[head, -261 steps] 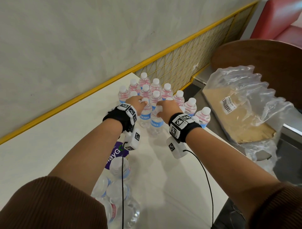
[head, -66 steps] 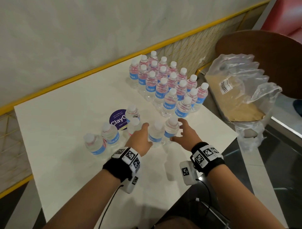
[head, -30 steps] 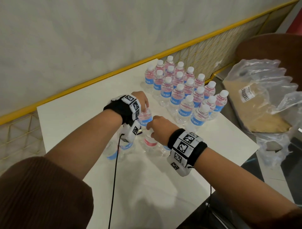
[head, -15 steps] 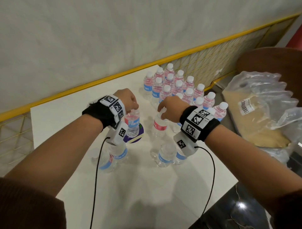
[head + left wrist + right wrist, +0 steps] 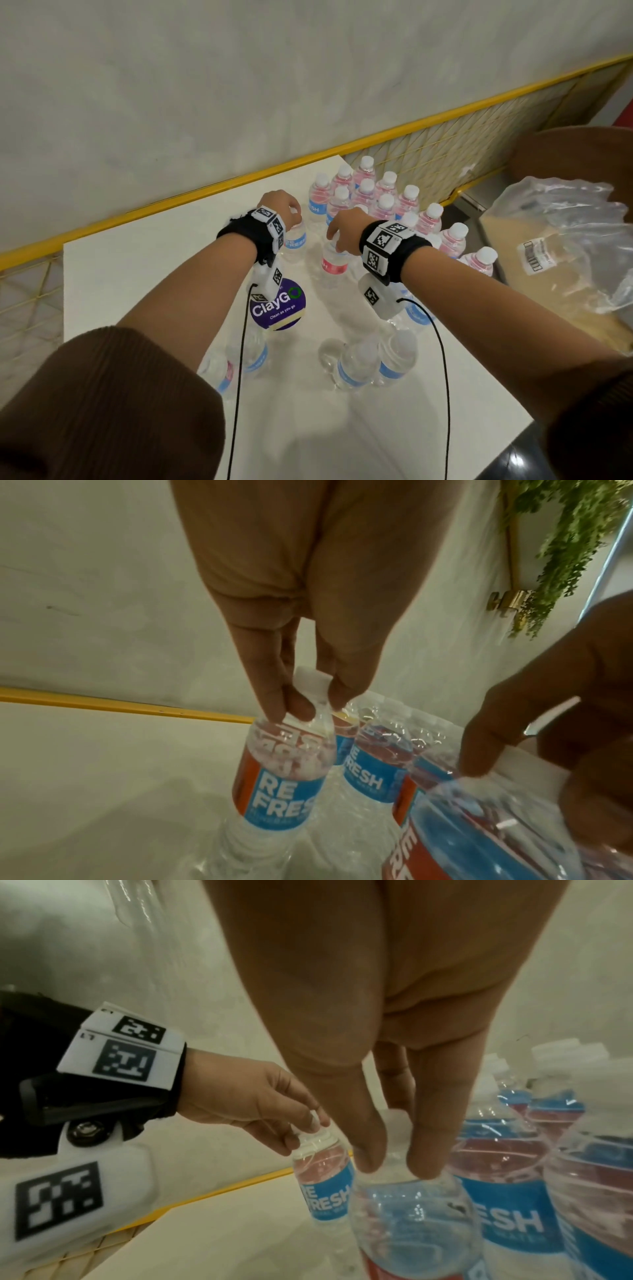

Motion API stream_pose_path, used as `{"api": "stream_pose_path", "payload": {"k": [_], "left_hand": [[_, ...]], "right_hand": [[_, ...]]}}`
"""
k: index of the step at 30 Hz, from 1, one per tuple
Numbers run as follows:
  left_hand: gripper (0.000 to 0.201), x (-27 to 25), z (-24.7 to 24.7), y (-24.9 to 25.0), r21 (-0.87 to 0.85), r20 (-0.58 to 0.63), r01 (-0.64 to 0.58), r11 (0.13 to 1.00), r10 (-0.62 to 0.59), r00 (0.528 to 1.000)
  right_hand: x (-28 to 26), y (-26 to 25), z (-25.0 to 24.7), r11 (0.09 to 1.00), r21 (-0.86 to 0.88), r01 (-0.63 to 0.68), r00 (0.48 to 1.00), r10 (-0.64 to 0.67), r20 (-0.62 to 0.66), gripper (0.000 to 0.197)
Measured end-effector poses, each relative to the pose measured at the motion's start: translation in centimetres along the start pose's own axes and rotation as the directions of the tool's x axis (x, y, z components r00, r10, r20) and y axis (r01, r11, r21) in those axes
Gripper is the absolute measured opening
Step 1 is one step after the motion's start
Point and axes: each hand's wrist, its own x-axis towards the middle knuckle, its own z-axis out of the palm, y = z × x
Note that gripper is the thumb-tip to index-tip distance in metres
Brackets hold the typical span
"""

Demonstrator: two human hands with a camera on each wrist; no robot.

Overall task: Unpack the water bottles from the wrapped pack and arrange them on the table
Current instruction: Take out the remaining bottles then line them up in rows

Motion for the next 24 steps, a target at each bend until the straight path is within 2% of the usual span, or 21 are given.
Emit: {"api": "stream_pose_path", "payload": {"k": [7,11,17,19,24], "left_hand": [[0.026,3.1,1.0,-0.7,-0.022,-0.075,-0.032,0.999,0.03,0.997],[0.026,3.8,0.9,-1.0,-0.068,-0.073,-0.027,0.997,0.022,0.997],[0.048,4.0,1.3,-1.3,-0.079,-0.07,0.054,0.995,-0.06,0.996],[0.044,4.1,1.5,-1.3,-0.125,-0.067,0.049,0.991,-0.057,0.996],[0.035,4.5,1.3,-1.2,-0.052,-0.09,-0.015,0.999,0.01,0.996]], "right_hand": [[3.0,0.6,-0.8,0.998,-0.048,0.035,0.998,-0.038,-0.052,0.04],[4.0,0.7,-1.1,0.995,-0.044,0.088,0.992,-0.091,-0.09,0.042],[4.7,1.3,-1.3,0.999,0.012,0.049,0.99,-0.047,-0.134,0.046],[4.8,1.4,-1.3,0.998,-0.003,0.062,0.988,-0.062,-0.14,0.041],[5.0,1.3,-1.4,0.995,0.002,0.101,0.985,-0.1,-0.14,0.039]]}}
